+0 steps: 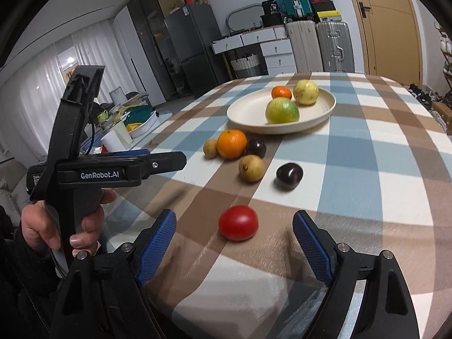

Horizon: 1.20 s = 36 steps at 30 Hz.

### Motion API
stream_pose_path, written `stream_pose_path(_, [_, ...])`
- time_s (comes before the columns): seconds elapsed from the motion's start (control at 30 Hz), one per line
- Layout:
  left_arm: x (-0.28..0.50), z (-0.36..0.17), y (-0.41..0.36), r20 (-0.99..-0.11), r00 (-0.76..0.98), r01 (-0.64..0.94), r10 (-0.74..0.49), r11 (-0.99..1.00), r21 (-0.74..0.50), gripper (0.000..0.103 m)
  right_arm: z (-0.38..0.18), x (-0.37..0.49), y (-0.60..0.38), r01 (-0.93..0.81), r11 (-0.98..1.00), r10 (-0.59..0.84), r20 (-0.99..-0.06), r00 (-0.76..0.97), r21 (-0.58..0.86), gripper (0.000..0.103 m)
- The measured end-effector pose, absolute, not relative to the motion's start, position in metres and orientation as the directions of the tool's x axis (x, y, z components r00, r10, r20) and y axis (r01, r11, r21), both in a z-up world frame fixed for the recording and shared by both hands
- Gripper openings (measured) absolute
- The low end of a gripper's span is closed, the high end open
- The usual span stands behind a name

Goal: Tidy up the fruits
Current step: 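Raise both open grippers and move them back over the loose fruits, then close the right gripper on a red tomato while the left gripper closes on a mandarin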

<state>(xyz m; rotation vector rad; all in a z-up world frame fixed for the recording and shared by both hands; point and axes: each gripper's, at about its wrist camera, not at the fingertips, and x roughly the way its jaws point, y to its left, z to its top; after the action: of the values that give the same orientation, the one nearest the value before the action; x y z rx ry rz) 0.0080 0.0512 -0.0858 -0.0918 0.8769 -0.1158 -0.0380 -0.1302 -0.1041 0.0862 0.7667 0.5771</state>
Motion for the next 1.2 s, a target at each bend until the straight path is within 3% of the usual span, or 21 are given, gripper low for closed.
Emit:
stream_pose_path(0.07, [0.007,-0.086,0.05,-0.763,0.63,0.068,-0.144,0.989,-0.131,0.101,-0.106,-0.038,-0.128,-0.46,0.846,0.515,-0.638,0.573,0.271,0.086])
stream_pose_path(0.27, [0.006,-0.088,0.047,-0.767,0.624,0.075,-0.151,0.988,-0.134,0.101,-0.108,-0.038,-0.119,-0.471,0.847,0.506,-0.648,0.569,0.248,0.072])
stream_pose_path(0.47, [0.009,-0.089,0.051,-0.769,0.622,0.061,-0.148,0.988,-0.14,0.101,-0.115,-0.033,-0.117,-0.458,0.861,0.473,-0.68,0.56,0.222,0.032])
stream_pose_path(0.77, [0.023,-0.086,0.053,-0.766,0.619,0.077,-0.172,0.984,-0.159,0.101,-0.11,-0.032,-0.127,-0.453,0.85,0.508,-0.645,0.57,0.269,0.032])
stream_pose_path(1.2, [0.063,-0.08,0.029,-0.784,0.589,0.218,-0.194,0.973,-0.077,0.101,-0.104,-0.021,-0.131,-0.473,0.829,0.546,-0.621,0.562,0.299,0.032])
